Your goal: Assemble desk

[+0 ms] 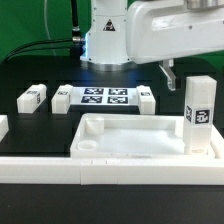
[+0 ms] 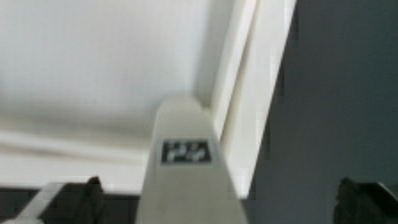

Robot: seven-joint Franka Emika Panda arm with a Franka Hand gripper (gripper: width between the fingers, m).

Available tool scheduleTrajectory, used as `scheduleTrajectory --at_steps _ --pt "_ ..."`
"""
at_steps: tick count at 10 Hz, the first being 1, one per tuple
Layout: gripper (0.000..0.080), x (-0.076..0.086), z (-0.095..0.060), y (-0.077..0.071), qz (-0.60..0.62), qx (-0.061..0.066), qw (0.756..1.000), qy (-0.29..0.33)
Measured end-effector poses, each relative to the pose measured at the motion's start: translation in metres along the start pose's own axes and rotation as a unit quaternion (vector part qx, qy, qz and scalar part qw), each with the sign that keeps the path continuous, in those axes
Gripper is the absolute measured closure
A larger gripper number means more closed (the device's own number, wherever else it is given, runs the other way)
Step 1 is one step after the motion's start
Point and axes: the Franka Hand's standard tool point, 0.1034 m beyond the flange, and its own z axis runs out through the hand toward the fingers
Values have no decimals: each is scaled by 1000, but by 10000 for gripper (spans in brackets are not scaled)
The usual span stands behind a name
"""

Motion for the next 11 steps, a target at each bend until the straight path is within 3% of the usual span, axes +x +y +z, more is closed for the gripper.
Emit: scheduleTrajectory --at_steps 1,3,5,11 --pt "150 3 0 0 3 -2 1000 4" --pt "150 5 3 -2 30 -22 999 24" --pt "150 7 2 -3 24 -22 999 26" --pt "150 9 -1 20 -5 -26 999 27"
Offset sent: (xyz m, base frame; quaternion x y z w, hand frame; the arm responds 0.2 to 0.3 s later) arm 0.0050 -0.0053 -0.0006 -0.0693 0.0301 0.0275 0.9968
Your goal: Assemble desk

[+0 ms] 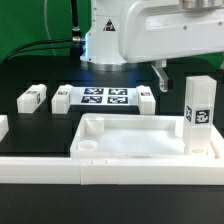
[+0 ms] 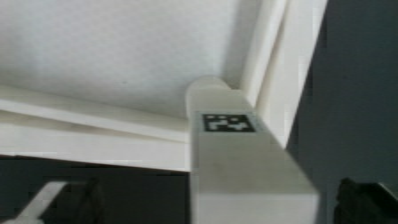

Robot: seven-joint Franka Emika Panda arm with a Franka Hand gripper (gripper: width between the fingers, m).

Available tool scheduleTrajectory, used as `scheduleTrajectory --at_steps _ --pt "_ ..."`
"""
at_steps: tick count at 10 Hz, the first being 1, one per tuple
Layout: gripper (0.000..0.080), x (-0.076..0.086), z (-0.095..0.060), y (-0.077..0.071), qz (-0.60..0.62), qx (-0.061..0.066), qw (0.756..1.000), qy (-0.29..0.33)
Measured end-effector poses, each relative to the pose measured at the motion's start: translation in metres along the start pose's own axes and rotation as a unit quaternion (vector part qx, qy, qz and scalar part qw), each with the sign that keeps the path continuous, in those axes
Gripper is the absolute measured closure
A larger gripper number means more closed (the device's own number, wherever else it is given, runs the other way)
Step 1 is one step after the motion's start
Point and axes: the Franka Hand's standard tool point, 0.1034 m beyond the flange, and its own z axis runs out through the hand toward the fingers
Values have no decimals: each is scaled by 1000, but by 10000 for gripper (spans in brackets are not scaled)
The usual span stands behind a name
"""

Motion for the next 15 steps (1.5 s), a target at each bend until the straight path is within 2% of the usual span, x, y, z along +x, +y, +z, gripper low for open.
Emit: scheduleTrajectory --at_steps 1,3,4,7,10,12,15 --pt "150 0 0 -1 -1 0 1000 0" --pt "428 0 0 -1 -1 0 1000 0" --pt "512 0 0 -1 -1 0 1000 0" --pt "512 0 0 -2 23 2 1000 0" --pt "512 2 1 -2 176 10 984 8" --pt "511 2 0 -1 278 18 960 18" --pt "511 0 2 -6 441 22 897 21"
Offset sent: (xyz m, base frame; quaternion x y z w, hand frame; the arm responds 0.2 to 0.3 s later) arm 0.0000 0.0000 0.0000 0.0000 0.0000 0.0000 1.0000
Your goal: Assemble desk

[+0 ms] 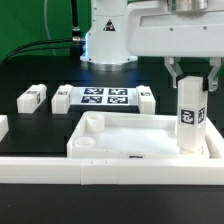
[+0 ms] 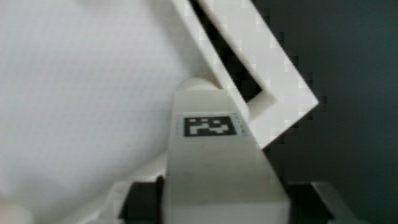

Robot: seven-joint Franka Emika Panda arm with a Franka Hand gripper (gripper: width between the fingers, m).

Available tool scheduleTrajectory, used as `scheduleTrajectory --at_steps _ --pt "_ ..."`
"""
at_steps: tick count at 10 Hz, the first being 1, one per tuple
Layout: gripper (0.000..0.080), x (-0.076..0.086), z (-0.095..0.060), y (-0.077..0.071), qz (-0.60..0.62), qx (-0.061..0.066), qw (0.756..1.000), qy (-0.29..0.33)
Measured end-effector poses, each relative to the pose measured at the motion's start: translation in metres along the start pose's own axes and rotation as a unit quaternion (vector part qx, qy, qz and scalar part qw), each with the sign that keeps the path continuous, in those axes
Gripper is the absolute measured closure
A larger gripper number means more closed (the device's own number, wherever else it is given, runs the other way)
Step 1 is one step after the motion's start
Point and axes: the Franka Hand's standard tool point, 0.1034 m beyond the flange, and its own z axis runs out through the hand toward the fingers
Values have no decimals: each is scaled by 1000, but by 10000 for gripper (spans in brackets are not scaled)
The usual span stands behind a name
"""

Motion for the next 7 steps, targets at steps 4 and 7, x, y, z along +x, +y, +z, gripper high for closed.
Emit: scheduleTrajectory --at_steps 4,7 --pt "509 -11 2 -11 203 20 979 -5" --pt "509 -16 3 -14 262 22 965 -11"
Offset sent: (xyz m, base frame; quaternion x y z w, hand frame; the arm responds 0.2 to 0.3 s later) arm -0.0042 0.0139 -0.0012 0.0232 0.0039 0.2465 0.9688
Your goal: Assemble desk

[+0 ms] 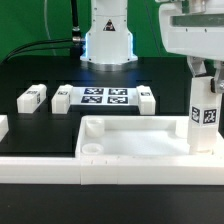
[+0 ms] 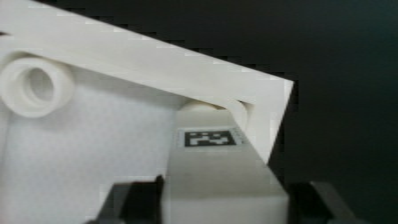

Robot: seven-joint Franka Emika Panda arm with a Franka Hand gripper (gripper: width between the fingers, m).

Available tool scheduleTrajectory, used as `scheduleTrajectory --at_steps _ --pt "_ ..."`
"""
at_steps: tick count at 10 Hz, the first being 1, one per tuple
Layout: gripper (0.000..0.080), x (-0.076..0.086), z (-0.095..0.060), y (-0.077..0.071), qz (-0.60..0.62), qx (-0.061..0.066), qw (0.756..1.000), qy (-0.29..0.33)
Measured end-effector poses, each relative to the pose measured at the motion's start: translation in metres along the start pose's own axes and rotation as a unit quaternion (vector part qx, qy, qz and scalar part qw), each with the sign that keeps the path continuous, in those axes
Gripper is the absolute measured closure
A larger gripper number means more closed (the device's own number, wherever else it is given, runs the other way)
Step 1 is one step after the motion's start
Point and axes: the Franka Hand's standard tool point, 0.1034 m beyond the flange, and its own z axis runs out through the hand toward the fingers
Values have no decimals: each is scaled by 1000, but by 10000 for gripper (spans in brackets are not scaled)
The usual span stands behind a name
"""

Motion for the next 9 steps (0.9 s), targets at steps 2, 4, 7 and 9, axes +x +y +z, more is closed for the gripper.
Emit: scheduleTrajectory --at_steps 2,4,7,9 --pt "324 0 0 0 -30 -1 1000 0" --pt "192 -3 -2 -2 -90 -5 996 -2" --pt "151 -2 0 -1 -224 -5 975 -3" --pt "150 3 -1 0 -355 -20 935 -6"
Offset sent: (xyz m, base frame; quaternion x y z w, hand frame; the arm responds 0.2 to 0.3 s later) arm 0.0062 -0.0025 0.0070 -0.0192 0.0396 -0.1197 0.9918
